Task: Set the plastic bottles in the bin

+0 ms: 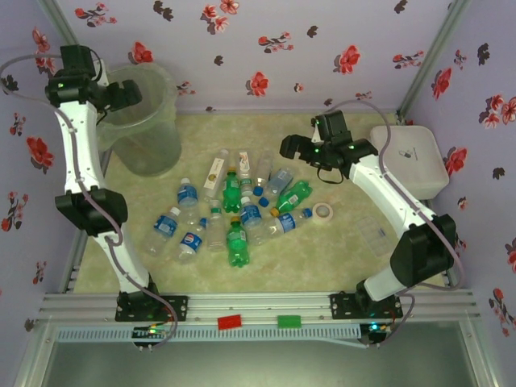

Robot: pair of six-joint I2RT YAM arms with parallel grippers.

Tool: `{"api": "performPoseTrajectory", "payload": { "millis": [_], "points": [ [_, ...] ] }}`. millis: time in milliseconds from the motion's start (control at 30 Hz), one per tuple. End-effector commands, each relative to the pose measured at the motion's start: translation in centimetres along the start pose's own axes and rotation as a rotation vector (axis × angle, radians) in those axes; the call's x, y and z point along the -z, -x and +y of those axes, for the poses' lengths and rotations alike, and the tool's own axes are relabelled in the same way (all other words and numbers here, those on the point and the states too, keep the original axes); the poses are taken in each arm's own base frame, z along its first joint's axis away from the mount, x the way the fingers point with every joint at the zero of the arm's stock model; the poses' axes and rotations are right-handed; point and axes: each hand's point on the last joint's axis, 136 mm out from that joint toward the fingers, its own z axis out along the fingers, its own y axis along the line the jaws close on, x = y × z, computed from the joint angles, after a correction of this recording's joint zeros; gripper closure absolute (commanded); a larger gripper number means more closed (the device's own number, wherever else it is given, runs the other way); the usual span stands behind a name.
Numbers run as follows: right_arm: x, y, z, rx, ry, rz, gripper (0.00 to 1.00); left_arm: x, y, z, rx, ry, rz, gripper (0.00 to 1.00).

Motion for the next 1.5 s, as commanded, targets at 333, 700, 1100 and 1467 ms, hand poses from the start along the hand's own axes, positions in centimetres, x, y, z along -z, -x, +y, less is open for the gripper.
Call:
{"api": "performPoseTrajectory", "payload": {
  "millis": [333,700,1100,1467],
  "points": [
    [1.4,1.9,0.3,0.011,0.000,-0.147,0.00,9.7,-11.3,-5.6,-0.032,-0.153,0.003,0.00],
    [0.1,-0.5,0.1,0.081,0.057,-0.114,0.00,5.3,-27.3,-0.9,0.270,-0.065,0.168,0.00],
    [0.4,-1.2,1.7,0.149,0.173,-0.125,0.00,0.0,-35.1,2.0,0.328,0.051,0.306,0.00],
    [-0.4,-1.1,-0.3,0.113,0.064,-0.076,0.00,-1.2,-38.4,2.5,0.363,0.071,0.389,0.00]
  ]
}}
